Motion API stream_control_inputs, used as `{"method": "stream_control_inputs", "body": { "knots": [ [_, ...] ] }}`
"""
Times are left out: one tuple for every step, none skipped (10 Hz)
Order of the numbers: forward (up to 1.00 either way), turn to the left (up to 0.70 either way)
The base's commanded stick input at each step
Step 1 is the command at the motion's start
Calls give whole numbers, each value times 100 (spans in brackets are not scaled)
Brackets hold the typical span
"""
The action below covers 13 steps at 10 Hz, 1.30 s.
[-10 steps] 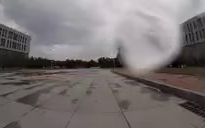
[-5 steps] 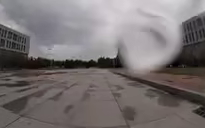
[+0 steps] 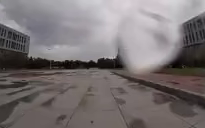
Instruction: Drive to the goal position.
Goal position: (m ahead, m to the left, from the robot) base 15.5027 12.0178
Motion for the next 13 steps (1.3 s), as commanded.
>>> {"method": "stream_control_inputs", "body": {
  "knots": [
    [70,0],
    [70,0],
    [70,0],
    [70,0],
    [70,0],
    [70,0],
    [70,0],
    [70,0],
    [70,0],
    [70,0],
    [70,0],
    [70,0],
    [70,0]
  ]
}}
